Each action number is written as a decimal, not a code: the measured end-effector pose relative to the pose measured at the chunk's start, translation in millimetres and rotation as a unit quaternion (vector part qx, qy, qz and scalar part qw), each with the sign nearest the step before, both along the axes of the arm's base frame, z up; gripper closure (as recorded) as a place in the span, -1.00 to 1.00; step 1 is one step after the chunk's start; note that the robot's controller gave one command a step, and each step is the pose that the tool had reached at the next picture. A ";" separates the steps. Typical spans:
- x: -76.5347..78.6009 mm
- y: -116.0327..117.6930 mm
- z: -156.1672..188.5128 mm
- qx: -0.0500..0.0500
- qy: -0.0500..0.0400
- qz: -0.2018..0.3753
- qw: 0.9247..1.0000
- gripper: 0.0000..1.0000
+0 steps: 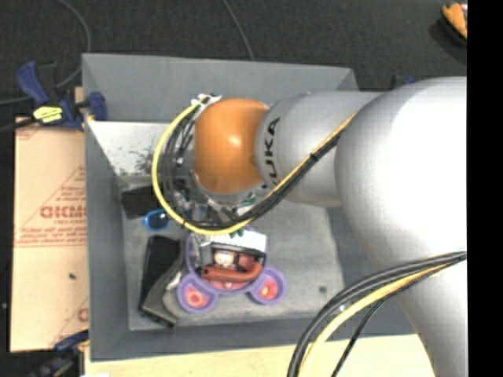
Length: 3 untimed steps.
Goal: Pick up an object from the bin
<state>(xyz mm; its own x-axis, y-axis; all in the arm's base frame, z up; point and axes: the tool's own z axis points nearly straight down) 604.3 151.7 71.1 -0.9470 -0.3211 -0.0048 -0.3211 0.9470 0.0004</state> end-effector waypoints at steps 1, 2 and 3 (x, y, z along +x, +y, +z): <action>0.1 -114.9 0.7 0.002 -0.001 -0.115 0.993 -1.00; 1.3 -4.3 0.7 -0.001 -0.001 0.000 1.000 -1.00; -47.0 -151.0 1.2 0.002 -0.007 -0.126 0.992 1.00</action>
Offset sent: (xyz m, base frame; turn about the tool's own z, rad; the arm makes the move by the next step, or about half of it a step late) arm 0.0000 0.0000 0.0000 0.0000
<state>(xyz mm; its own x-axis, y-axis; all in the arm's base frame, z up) 557.4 0.7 72.4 -0.9971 -0.0736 -0.0199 -0.0737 0.9973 0.0014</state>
